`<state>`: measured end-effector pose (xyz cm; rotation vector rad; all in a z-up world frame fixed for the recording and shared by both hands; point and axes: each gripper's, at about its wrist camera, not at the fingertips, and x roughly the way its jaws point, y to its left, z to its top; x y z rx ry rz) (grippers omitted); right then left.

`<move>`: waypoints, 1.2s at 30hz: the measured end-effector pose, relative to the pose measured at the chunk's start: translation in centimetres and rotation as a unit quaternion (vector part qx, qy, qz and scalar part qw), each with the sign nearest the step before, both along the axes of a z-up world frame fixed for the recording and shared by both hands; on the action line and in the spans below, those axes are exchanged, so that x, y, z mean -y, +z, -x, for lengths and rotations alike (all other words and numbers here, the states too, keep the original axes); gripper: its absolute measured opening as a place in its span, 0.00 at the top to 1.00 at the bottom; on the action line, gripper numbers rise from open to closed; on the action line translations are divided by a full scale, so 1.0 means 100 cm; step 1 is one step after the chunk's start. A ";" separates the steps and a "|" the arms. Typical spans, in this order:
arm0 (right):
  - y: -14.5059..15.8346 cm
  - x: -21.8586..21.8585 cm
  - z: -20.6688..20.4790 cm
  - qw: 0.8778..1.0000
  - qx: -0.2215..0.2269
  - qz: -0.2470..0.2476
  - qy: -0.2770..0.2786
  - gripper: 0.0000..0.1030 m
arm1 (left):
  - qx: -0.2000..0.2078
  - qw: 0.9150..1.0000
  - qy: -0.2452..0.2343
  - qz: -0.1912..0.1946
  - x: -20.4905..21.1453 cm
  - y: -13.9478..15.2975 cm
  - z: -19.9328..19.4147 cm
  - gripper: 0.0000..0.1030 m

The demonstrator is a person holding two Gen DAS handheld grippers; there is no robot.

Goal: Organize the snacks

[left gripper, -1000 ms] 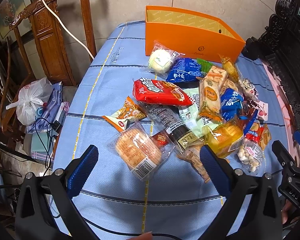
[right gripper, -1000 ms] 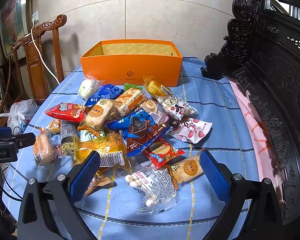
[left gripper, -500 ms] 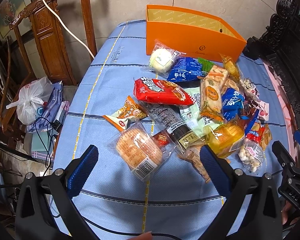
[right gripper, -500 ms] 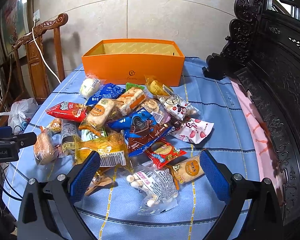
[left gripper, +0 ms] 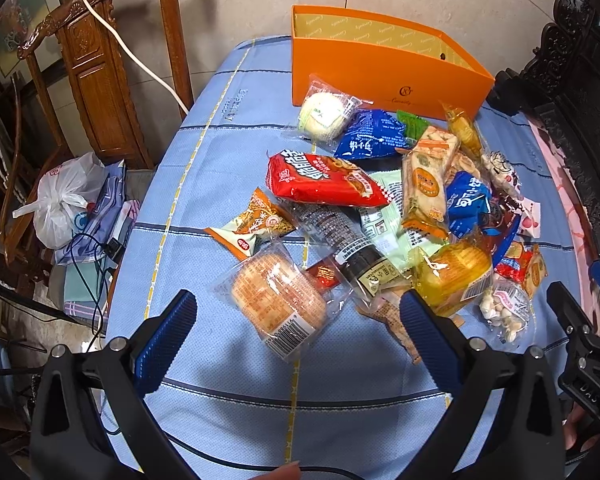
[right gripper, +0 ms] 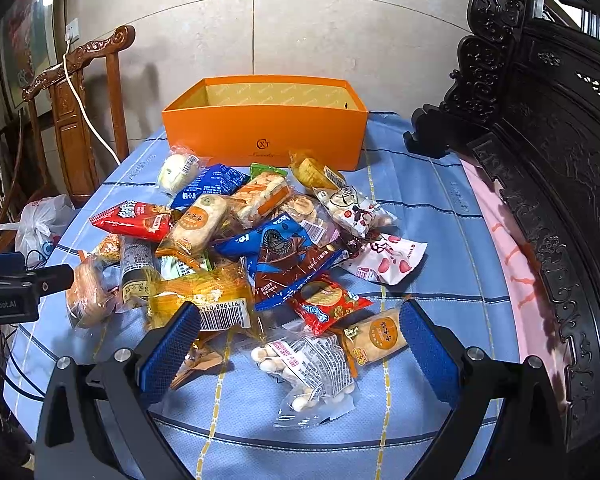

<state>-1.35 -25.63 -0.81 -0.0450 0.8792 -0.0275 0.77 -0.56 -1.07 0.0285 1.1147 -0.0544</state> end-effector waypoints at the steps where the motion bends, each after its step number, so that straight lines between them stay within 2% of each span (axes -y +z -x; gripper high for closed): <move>1: -0.001 0.000 0.000 1.000 -0.001 0.001 -0.001 0.03 | -0.002 1.000 -0.001 -0.001 0.000 -0.001 0.000 0.04; 6: -0.007 0.004 0.001 1.000 -0.007 0.001 -0.007 0.03 | -0.012 1.000 -0.012 -0.008 0.003 -0.009 -0.005 0.04; 15: -0.018 0.019 -0.002 1.000 -0.015 -0.002 -0.019 0.03 | -0.036 0.999 -0.016 0.007 0.011 -0.030 -0.028 0.04; 19: -0.023 0.026 -0.005 0.999 -0.023 -0.001 -0.024 0.03 | -0.052 0.998 -0.010 0.017 0.012 -0.040 -0.048 0.04; 28: -0.028 0.037 -0.027 0.999 -0.032 -0.007 -0.029 0.03 | -0.055 0.998 0.026 0.029 0.007 -0.044 -0.104 0.04; 36: -0.039 0.037 -0.057 0.999 -0.046 -0.015 -0.025 0.03 | -0.069 0.997 0.022 0.020 0.011 -0.065 -0.143 0.04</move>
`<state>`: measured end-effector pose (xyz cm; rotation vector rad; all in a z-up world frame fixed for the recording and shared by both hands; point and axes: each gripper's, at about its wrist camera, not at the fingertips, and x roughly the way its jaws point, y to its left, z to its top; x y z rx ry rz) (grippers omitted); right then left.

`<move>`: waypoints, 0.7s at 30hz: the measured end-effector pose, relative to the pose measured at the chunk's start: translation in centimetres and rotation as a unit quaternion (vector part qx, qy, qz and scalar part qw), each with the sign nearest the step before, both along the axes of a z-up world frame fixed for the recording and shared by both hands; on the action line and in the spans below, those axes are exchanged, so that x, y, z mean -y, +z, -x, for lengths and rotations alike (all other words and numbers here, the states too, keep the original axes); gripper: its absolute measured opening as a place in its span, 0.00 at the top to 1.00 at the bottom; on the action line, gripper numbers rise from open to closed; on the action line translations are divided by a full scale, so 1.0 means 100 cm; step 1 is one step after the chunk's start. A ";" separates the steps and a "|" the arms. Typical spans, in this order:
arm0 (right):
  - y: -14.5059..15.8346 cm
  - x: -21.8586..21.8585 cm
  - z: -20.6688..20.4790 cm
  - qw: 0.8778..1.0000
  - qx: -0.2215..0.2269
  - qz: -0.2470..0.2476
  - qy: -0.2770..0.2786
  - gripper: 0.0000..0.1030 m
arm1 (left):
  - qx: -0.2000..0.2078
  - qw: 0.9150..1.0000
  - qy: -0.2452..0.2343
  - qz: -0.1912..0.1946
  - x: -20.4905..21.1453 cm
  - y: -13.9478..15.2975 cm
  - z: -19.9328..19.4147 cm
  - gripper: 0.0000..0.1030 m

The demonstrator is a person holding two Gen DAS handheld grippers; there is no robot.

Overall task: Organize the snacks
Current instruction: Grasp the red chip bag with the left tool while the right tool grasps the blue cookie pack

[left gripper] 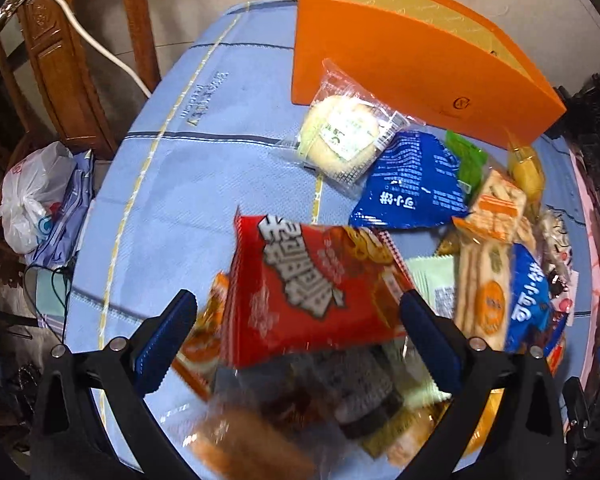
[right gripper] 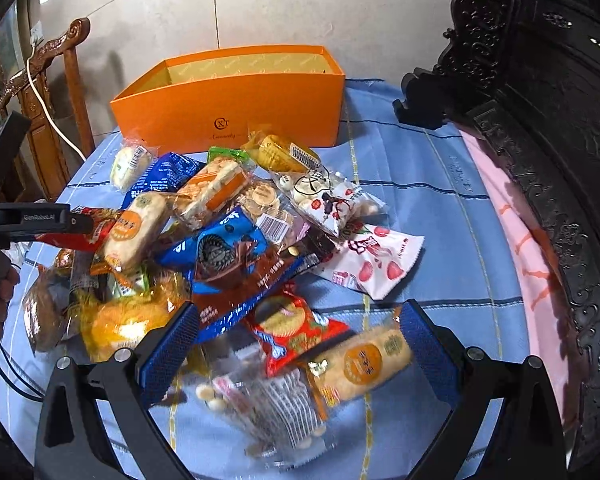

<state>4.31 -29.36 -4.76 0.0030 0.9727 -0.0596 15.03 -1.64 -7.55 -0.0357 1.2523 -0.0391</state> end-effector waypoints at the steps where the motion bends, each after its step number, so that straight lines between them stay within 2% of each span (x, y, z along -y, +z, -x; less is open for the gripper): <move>1: -0.002 -0.001 -0.004 1.000 -0.004 -0.001 0.001 0.03 | -0.005 1.000 -0.001 -0.002 0.001 -0.004 -0.003 0.04; 5: -0.009 -0.005 -0.014 1.000 -0.012 0.002 0.008 0.03 | -0.016 1.000 0.007 0.012 0.000 -0.018 -0.017 0.04; 8: -0.013 -0.005 -0.017 1.000 -0.017 0.004 0.008 0.03 | -0.027 0.999 -0.005 0.029 0.005 -0.026 -0.025 0.33; 10: -0.015 -0.003 -0.018 1.000 -0.020 0.004 0.004 0.03 | -0.016 1.000 -0.022 0.010 0.013 -0.023 -0.026 0.39; 11: -0.016 -0.003 -0.019 1.000 -0.021 0.004 0.003 0.03 | -0.009 0.999 -0.033 0.000 0.019 -0.021 -0.025 0.47; 12: -0.016 -0.002 -0.019 1.000 -0.021 0.003 0.002 0.03 | -0.004 0.999 -0.038 -0.002 0.021 -0.019 -0.023 0.61; 14: -0.015 -0.002 -0.019 1.000 -0.019 0.005 0.003 0.03 | 0.002 0.999 -0.045 0.000 0.024 -0.012 -0.021 0.67; 21: -0.017 0.002 -0.019 0.999 -0.033 -0.003 0.015 0.03 | 0.048 0.998 -0.045 0.009 0.012 0.017 0.001 0.69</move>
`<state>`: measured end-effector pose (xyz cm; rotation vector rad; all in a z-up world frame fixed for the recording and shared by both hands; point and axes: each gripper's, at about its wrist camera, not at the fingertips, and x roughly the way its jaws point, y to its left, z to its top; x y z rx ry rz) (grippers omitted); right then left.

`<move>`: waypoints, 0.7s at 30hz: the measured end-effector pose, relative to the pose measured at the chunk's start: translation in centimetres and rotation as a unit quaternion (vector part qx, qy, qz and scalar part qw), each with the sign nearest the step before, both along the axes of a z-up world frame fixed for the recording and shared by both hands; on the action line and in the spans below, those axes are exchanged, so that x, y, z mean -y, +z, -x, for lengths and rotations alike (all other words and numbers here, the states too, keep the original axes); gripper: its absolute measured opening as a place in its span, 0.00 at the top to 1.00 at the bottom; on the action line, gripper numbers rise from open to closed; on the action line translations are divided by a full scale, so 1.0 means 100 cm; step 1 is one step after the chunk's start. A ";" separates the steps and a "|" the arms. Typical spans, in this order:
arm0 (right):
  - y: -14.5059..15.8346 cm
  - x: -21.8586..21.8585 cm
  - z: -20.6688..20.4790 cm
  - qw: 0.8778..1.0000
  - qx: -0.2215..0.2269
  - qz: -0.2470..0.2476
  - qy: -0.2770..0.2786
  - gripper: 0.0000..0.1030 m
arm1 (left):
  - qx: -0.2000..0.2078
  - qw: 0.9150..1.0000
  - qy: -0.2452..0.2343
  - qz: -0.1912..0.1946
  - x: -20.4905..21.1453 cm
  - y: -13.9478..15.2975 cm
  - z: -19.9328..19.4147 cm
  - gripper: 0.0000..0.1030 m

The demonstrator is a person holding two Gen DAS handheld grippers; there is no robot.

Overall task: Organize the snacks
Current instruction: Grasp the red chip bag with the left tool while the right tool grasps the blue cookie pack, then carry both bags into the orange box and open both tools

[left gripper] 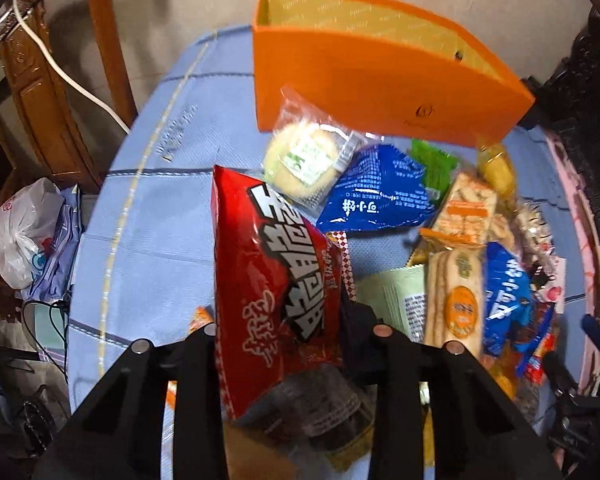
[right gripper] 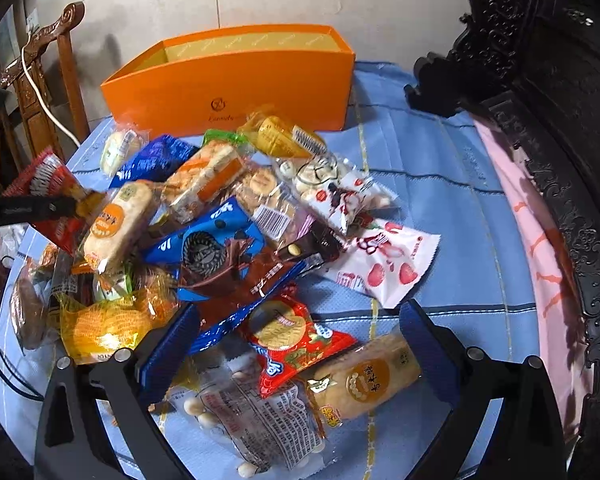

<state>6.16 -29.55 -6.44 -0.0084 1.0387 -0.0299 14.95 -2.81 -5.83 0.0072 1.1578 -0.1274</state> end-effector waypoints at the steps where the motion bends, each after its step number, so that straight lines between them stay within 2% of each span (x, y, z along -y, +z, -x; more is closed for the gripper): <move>1: 0.000 -0.002 -0.002 1.000 -0.001 -0.003 0.008 0.03 | 0.004 1.000 0.000 0.001 -0.002 0.004 0.004 0.69; 8: -0.001 -0.032 -0.033 0.997 0.002 0.022 0.072 0.03 | 0.018 1.000 0.001 0.005 -0.014 0.023 0.019 0.69; 10: -0.008 -0.040 -0.046 0.996 -0.007 0.027 0.083 0.11 | 0.015 1.000 0.002 0.006 -0.014 0.026 0.026 0.69; 11: -0.012 -0.043 -0.051 0.996 -0.015 0.029 0.088 0.17 | 0.014 1.000 0.002 0.006 -0.014 0.025 0.026 0.69; 14: -0.026 -0.056 -0.062 0.992 -0.041 0.038 0.109 0.21 | 0.009 1.000 -0.001 0.008 -0.012 0.022 0.030 0.69; 15: -0.029 -0.060 -0.062 0.991 -0.046 0.043 0.116 0.26 | 0.008 1.000 -0.002 0.010 -0.012 0.021 0.033 0.69; 17: -0.041 -0.071 -0.062 0.986 -0.063 0.076 0.133 0.29 | 0.006 1.000 -0.002 0.010 -0.011 0.020 0.033 0.69; 18: -0.041 -0.072 -0.061 0.986 -0.058 0.079 0.134 0.35 | 0.005 1.000 -0.003 0.011 -0.010 0.019 0.033 0.69; 21: -0.033 -0.067 -0.060 0.988 -0.060 0.053 0.129 0.44 | 0.005 1.000 -0.004 0.011 -0.009 0.020 0.034 0.69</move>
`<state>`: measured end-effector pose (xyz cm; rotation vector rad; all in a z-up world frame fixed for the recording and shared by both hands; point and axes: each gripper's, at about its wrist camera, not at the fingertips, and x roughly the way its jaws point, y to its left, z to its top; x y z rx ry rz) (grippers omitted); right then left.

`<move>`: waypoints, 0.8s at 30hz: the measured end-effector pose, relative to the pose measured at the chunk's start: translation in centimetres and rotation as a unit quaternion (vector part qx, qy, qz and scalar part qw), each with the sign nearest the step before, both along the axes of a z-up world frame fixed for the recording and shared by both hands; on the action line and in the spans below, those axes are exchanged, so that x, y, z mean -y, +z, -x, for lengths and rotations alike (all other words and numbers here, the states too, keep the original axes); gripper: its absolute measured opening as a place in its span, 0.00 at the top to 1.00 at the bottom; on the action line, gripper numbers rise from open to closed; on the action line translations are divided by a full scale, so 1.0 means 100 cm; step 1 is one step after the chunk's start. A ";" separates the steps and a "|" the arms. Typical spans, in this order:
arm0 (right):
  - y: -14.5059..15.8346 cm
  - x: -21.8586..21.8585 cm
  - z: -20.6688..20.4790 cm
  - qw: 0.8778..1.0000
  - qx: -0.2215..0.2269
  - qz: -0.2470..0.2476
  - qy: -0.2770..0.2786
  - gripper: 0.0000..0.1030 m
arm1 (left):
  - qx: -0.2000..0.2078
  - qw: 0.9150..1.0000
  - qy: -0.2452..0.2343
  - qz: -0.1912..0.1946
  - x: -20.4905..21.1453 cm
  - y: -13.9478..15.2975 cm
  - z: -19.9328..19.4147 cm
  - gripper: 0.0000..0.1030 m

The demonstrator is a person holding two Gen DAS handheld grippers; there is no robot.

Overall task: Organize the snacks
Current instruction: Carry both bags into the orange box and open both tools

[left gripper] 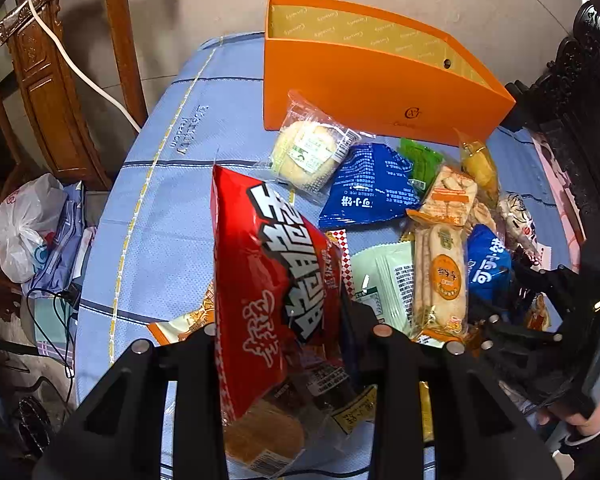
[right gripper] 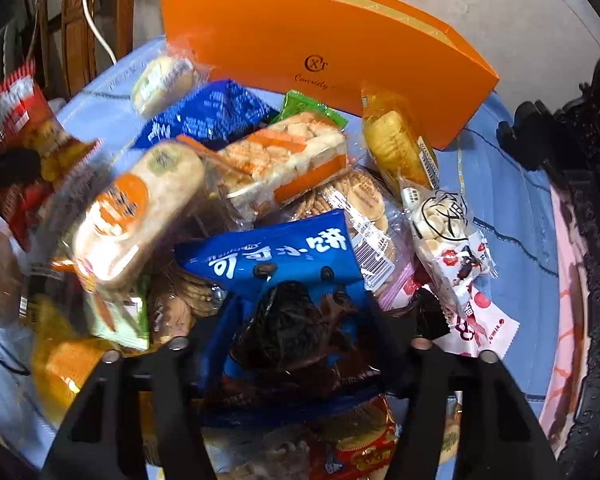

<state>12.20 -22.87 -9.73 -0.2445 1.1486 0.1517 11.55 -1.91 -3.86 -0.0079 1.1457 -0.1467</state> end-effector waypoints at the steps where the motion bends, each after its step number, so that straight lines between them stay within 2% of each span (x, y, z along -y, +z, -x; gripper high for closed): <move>1: 0.007 0.004 0.002 1.000 0.004 -0.018 -0.007 0.45 | 0.001 1.000 -0.001 0.001 0.000 0.001 0.000 0.69; 6: 0.044 0.017 0.018 0.998 0.042 -0.051 -0.023 0.46 | 0.010 1.000 0.000 0.004 -0.001 0.011 0.003 0.69; 10: 0.076 0.028 0.025 0.994 0.075 -0.074 -0.034 0.46 | 0.034 0.999 -0.007 0.014 0.003 0.036 0.005 0.69; 13: 0.096 0.035 0.014 0.990 0.100 -0.088 -0.049 0.46 | 0.059 0.998 -0.015 0.031 0.009 0.062 -0.002 0.68; 16: 0.116 0.042 -0.007 0.985 0.127 -0.103 -0.056 0.46 | 0.087 0.995 -0.026 0.045 0.020 0.089 -0.019 0.68; 19: 0.131 0.046 -0.036 0.981 0.151 -0.106 -0.058 0.46 | 0.114 0.992 -0.035 0.041 0.034 0.107 -0.045 0.68; 24: 0.142 0.053 -0.112 0.977 0.175 -0.104 -0.070 0.46 | 0.117 0.992 -0.029 0.049 0.052 0.113 -0.109 0.68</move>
